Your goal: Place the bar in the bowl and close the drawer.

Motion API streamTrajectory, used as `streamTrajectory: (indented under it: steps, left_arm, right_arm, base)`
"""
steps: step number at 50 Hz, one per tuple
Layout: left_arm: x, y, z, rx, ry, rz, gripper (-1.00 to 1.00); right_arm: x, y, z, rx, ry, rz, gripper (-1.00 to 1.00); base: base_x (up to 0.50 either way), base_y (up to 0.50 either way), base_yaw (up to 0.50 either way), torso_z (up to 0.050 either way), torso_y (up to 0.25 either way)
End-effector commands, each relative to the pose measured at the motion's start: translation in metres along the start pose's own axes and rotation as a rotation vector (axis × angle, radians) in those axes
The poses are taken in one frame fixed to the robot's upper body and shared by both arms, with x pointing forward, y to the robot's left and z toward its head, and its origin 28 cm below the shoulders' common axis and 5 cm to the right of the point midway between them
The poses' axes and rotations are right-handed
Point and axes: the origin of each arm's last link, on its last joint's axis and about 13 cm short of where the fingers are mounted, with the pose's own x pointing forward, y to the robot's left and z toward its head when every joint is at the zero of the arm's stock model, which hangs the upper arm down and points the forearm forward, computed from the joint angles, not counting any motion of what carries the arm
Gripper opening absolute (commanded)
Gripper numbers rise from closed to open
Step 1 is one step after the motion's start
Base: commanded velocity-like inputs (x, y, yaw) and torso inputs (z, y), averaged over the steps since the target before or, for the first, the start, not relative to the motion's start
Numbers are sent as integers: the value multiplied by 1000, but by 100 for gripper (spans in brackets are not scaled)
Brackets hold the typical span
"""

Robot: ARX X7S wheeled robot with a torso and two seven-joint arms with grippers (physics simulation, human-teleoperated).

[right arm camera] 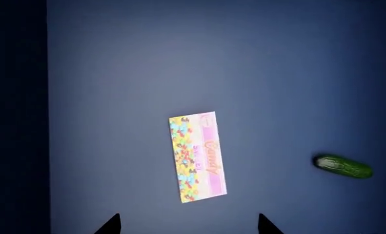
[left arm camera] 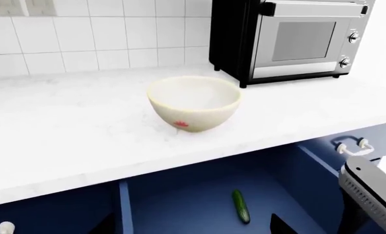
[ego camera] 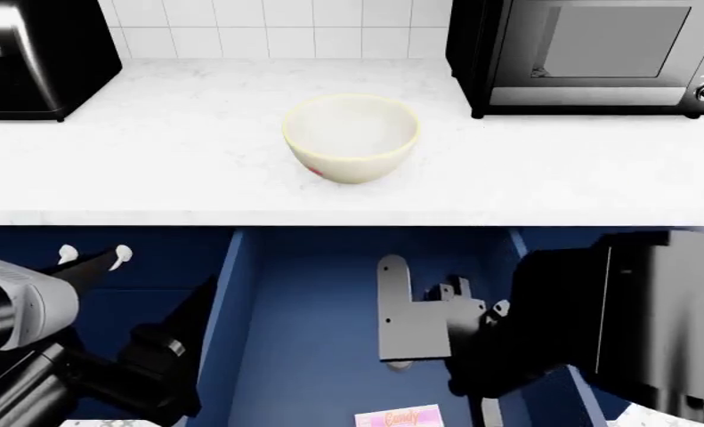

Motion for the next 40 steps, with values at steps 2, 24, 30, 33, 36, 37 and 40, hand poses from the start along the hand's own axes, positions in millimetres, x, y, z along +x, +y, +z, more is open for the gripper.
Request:
streamTrajectory:
  steps: [2,24,30,33,36,37,40]
  left_arm:
    - [1,1,-2,-3,4,1,100]
    - [4,3,-5,-9,13,-1,100]
    - [4,2,-5,-8,14,-2,100]
    - [4,2,-5,-7,15,-3,100]
    - [4,2,-5,-8,17,-3,100]
    - [4,2,-5,-8,17,-3,100]
    - [4,2,-5,-8,17,-3,100]
  right_arm:
    - [21,-4,-5,20,27,-13,100]
    - [58,-12,-10,-20,59,-30,100]
    - [64,-12,-8,-77,71,-9,100]
    - [66,-14,-7,-101,73,2,100]
    - [69,-15,-5,-121,82,1,100]
    - [69,-15,-5,-125,85,1,100]
    - [70,-15,-4,-135,86,-1,100]
  base:
    - [0,0,0,0,0]
    - [0,0,0,0,0]
    - [0,0,0,0,0]
    - [0,0,0,0,0]
    - [0,0,0,0,0]
    - [0,0,0,0,0]
    - [0,0,0,0,0]
